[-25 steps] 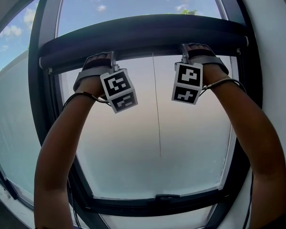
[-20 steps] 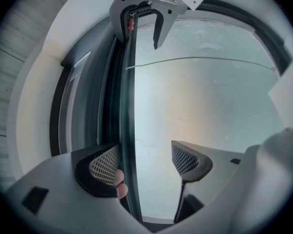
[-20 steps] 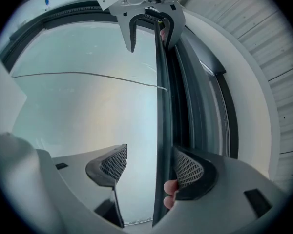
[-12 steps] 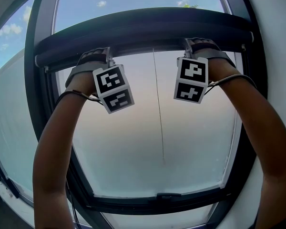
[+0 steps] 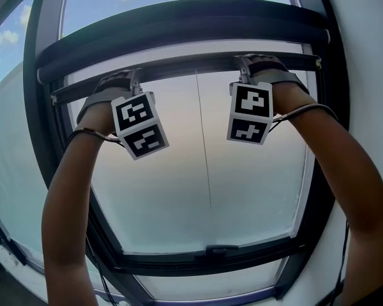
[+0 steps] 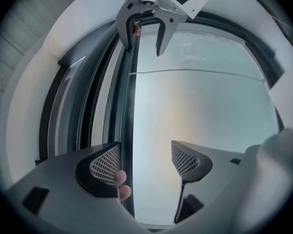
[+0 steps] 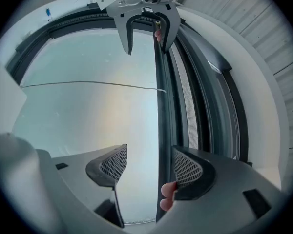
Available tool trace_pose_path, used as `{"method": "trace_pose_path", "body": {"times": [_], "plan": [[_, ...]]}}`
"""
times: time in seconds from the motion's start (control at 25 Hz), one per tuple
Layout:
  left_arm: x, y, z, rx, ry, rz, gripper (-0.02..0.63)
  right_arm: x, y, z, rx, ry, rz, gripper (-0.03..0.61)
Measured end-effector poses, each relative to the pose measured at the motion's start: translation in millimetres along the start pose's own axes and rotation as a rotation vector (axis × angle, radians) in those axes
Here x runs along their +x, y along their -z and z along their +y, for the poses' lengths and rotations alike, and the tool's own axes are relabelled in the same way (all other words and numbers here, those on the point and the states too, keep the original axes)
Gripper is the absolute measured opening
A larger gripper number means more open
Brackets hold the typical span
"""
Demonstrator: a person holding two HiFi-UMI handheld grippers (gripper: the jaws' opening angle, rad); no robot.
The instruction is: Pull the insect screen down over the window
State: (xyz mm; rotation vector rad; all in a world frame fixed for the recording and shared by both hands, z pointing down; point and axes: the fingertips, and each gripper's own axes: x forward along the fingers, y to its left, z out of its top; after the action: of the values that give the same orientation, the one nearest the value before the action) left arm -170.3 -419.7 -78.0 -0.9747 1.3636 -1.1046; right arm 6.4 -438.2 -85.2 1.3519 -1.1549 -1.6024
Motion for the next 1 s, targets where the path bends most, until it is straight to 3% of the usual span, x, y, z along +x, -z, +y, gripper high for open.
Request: {"method": "trace_pose_path", "body": {"times": [0.6,1.0], "plan": [[-21.1,-7.0,-73.7,-0.011,0.113,-0.047,0.316,-25.3,2.0,72.5,-0.002,-0.051,-0.028,0.273],[-41.2,-6.3,-128.0,-0.008,0.278,-0.057,0.316,-45.5,-0.5,124.1,-0.032,-0.135,-0.057,0.273]]}}
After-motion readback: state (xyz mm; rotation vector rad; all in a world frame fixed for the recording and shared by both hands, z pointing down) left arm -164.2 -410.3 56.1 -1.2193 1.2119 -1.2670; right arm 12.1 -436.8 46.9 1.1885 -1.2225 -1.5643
